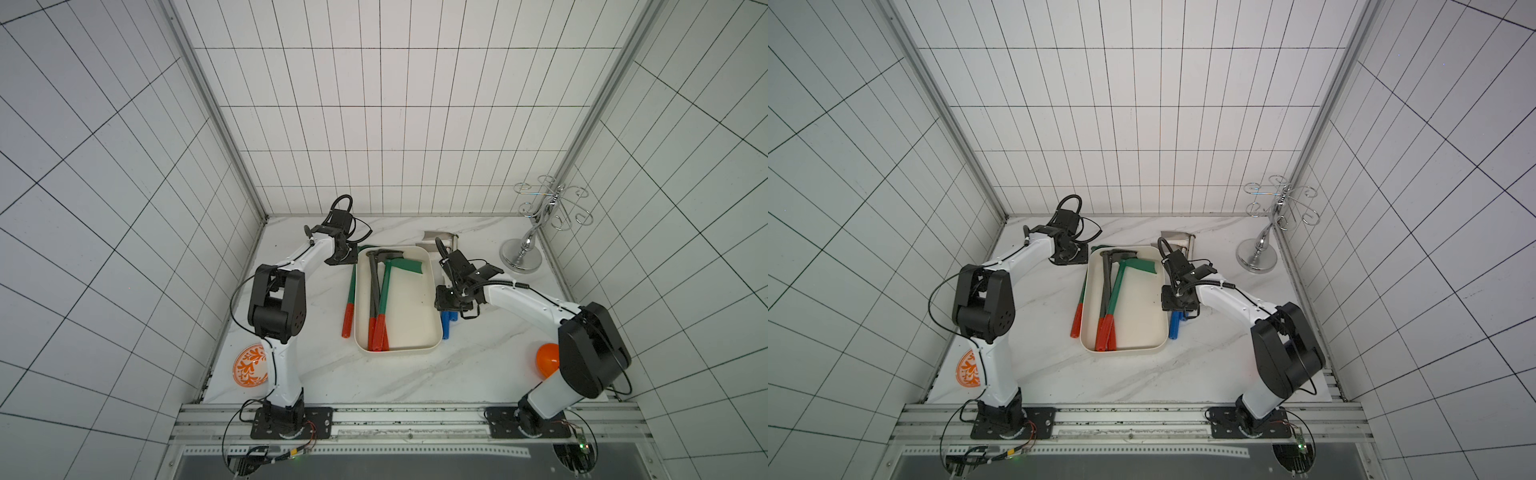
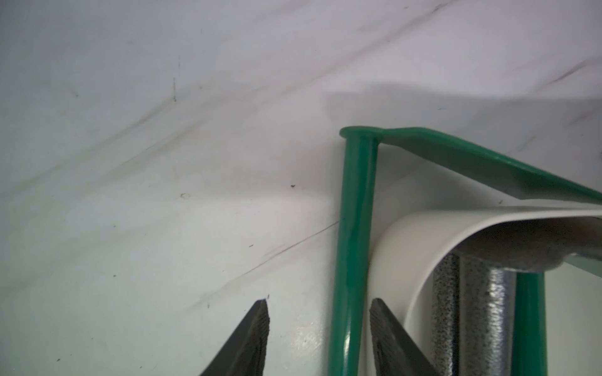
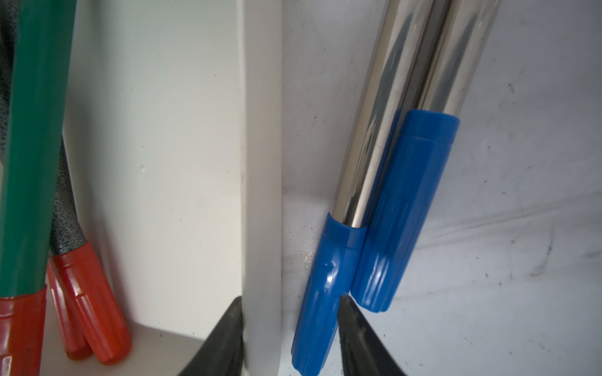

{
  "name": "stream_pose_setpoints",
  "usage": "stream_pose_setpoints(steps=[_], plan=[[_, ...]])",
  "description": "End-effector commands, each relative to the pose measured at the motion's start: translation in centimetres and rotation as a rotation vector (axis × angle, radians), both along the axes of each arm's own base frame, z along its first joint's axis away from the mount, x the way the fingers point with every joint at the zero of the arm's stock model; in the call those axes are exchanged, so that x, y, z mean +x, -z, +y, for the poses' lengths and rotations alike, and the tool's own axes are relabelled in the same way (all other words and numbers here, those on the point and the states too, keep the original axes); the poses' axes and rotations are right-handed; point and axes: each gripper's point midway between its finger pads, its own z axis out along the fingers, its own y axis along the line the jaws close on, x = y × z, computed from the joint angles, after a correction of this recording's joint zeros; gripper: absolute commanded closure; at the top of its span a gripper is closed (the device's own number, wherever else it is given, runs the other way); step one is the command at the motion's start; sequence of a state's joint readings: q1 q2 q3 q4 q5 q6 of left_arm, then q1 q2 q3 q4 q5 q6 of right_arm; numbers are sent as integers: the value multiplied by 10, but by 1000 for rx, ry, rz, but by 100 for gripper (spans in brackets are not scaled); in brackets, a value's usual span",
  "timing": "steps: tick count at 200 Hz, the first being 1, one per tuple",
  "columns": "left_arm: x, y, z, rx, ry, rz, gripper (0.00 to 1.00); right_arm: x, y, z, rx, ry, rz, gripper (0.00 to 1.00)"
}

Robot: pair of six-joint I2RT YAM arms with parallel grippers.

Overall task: Put the small hoe into the storage box
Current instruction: Pick up the hoe from the center of the board.

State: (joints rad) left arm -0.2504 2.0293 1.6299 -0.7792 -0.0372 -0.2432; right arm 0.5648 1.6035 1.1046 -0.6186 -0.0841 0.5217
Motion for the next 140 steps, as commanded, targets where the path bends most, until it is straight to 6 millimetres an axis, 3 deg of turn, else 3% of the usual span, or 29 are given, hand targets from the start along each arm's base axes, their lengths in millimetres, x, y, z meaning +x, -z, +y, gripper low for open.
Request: stream_pose_setpoints(steps=[1, 63, 140], plan=[[14, 5, -10, 5, 18, -17, 48, 10, -19, 8, 9, -20, -38, 53], [27, 30, -19, 32, 35, 37, 49, 6, -18, 5, 3, -18, -34, 53], [19, 58, -30, 70, 58, 91, 50, 4, -16, 4, 1, -17, -30, 53]])
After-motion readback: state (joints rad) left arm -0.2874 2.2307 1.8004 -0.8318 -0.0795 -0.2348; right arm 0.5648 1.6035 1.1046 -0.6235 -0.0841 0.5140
